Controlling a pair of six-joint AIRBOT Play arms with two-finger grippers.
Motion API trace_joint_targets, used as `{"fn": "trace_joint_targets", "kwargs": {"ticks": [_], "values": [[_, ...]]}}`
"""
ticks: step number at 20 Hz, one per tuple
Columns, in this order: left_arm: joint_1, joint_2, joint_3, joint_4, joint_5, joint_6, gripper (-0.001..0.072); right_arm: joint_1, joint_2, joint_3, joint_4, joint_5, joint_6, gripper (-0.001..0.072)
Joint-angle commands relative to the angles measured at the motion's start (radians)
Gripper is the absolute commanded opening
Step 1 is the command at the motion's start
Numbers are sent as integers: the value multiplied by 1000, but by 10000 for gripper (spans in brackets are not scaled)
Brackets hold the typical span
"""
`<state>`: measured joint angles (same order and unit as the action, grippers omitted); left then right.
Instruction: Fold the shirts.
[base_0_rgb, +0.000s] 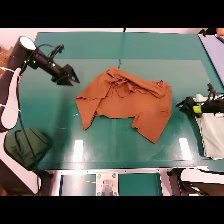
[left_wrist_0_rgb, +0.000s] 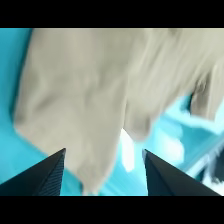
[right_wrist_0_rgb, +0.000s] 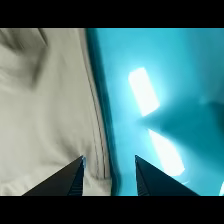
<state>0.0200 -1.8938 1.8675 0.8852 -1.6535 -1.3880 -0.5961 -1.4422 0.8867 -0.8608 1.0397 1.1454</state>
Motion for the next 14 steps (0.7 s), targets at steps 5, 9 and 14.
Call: {"fn": "trace_joint_targets", "kwargs": {"ticks": [5,9,14], "values": [[12,2,-165,6,-98,-26,473,76,-116,-50,130,-19,-85,61],[2,3,-218,25,-88,-27,472,59,-114,8,128,-14,-80,16],[-82,3,-387,103,-23,-25,472,60,-114,21,128,-7,-80,16]]}}
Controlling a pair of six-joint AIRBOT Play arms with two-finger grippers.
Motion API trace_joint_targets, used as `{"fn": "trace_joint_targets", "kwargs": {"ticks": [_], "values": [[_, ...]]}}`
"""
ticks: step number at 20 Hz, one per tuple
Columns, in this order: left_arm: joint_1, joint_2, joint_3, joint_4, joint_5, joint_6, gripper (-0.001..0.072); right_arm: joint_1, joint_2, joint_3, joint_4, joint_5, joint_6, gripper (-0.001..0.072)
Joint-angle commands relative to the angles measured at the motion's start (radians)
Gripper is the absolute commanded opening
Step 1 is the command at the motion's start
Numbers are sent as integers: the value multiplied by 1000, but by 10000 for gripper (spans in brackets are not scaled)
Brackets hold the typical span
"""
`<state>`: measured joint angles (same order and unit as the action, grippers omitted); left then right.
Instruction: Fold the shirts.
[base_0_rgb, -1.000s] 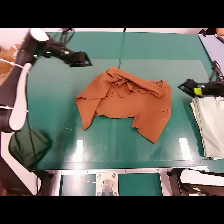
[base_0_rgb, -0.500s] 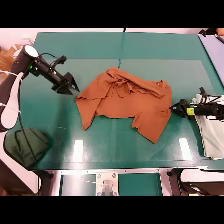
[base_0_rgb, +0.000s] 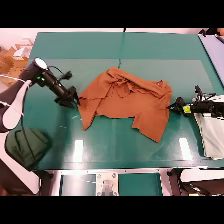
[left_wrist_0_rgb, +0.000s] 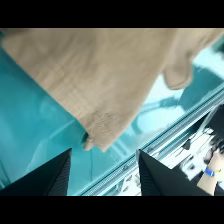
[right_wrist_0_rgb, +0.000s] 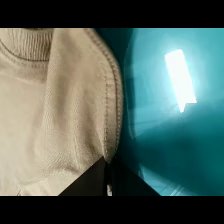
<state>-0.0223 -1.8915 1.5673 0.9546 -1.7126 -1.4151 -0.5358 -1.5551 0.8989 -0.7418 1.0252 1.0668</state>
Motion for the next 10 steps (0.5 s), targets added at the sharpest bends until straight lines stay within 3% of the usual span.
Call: {"fn": "trace_joint_targets", "kwargs": {"ticks": [1,4,8,9,10], "values": [[-63,1,-121,32,61,3,472,-1,-1,9,9,6,-2,16],[-126,1,-161,6,136,34,472,-1,-1,9,9,7,-2,16],[-164,1,-162,6,141,36,459,-1,-1,9,9,11,-2,16],[-163,1,-161,7,140,47,146,-1,-1,9,9,13,-2,16],[-160,1,-157,10,142,62,29,-2,-1,9,9,16,-2,15]]}}
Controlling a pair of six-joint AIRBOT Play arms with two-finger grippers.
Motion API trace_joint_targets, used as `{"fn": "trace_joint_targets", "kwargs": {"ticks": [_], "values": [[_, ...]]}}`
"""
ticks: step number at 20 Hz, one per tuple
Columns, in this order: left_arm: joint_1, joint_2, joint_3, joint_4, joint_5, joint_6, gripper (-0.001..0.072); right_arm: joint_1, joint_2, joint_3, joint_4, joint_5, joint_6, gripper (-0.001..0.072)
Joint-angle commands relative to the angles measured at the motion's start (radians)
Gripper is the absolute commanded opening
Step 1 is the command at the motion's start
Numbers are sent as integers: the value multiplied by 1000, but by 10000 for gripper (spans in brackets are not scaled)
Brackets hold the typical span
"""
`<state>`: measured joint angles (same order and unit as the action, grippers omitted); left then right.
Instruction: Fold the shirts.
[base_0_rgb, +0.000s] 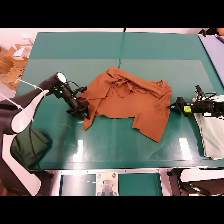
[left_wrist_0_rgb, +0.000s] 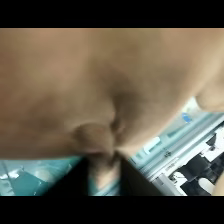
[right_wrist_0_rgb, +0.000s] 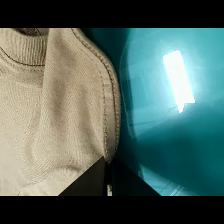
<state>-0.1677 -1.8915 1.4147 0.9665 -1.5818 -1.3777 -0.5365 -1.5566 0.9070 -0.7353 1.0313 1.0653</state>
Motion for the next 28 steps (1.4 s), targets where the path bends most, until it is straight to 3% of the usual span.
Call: {"fn": "trace_joint_targets", "kwargs": {"ticks": [1,10,15,21,23,28], "values": [[-9,1,7,5,12,25,22,-1,1,1,2,17,0,15],[144,2,315,47,-69,25,22,-63,16,1,-177,58,114,15],[205,-3,315,47,135,77,22,-66,28,1,-187,114,129,15],[196,-69,311,13,155,96,27,-56,34,-6,-223,161,132,15],[196,-71,314,14,161,92,609,-43,34,-6,-223,178,132,15],[296,-64,388,42,-11,65,612,-32,37,-6,-224,194,127,15]]}}
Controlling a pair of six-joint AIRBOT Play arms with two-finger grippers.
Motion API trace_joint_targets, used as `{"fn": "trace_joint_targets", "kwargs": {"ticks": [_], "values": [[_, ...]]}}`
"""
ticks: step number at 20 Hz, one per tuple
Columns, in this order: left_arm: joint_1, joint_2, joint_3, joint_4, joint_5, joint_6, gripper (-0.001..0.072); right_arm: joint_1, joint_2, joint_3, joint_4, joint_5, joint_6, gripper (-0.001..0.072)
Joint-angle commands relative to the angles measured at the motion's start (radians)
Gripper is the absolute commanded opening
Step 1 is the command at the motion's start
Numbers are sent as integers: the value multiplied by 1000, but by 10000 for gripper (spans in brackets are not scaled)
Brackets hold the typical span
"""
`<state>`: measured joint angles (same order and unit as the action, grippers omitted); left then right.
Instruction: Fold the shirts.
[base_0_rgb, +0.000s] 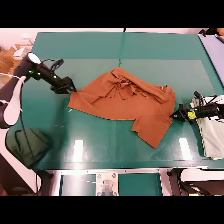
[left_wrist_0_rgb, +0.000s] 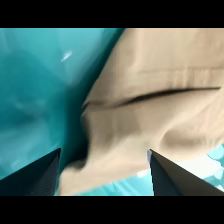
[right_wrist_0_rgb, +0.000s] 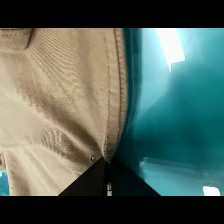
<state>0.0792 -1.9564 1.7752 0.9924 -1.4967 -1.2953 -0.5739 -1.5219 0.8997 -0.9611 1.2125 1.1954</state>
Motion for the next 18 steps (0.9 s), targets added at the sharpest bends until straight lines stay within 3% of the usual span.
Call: {"fn": "trace_joint_targets", "kwargs": {"ticks": [1,5,9,10,11,15,16,18], "values": [[72,0,13,18,-122,-24,612,6,2,1,2,11,-3,15],[91,0,-174,-27,-108,43,612,6,2,1,2,11,-3,15],[91,0,-313,-235,86,115,611,13,2,1,3,8,-2,15],[91,0,-318,-256,121,119,565,15,2,1,2,8,-3,15],[91,0,-318,-260,137,119,455,16,2,1,3,8,-3,15],[91,0,-318,-260,79,119,380,16,2,1,2,8,-6,15],[91,0,-318,-260,61,129,171,16,2,1,2,8,-6,15],[91,0,-318,-259,43,130,39,16,2,1,2,8,-6,15]]}}
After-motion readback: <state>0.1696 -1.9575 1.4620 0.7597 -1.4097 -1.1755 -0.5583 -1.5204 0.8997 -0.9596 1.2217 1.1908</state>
